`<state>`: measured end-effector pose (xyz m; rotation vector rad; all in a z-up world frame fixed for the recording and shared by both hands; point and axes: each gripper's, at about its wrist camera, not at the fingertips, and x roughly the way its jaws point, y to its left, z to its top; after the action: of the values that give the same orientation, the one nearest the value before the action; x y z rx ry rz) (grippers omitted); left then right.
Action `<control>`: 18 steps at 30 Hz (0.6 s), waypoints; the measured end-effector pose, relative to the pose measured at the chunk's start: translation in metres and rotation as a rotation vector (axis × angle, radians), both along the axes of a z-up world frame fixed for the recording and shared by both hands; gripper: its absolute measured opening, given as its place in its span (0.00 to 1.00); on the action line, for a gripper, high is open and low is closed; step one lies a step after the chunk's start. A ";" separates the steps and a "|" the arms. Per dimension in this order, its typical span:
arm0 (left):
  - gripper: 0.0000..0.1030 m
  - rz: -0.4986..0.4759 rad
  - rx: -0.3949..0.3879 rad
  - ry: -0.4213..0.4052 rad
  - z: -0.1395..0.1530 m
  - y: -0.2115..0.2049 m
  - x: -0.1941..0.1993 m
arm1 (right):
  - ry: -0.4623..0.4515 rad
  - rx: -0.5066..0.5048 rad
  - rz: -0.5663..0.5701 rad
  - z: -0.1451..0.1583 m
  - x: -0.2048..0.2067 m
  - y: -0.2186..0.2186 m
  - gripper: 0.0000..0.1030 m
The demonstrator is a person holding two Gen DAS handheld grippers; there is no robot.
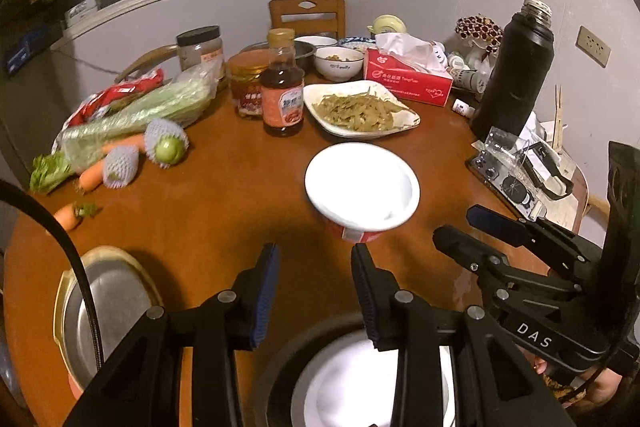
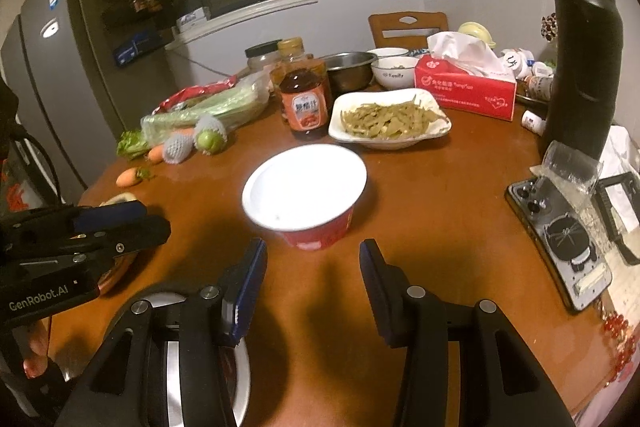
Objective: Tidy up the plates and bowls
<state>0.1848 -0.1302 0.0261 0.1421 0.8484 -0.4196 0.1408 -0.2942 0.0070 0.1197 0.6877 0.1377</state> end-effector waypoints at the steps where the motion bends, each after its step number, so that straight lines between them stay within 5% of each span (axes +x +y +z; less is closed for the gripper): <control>1: 0.36 -0.002 0.003 0.008 0.000 -0.001 0.005 | -0.002 0.003 -0.009 0.002 0.004 -0.001 0.48; 18: 0.37 -0.046 0.020 0.089 -0.016 -0.032 0.086 | 0.049 0.016 -0.062 0.003 0.055 -0.008 0.48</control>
<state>0.2707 -0.1619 0.0099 0.1626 0.9381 -0.4634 0.1958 -0.3020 0.0099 0.1597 0.7315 0.0811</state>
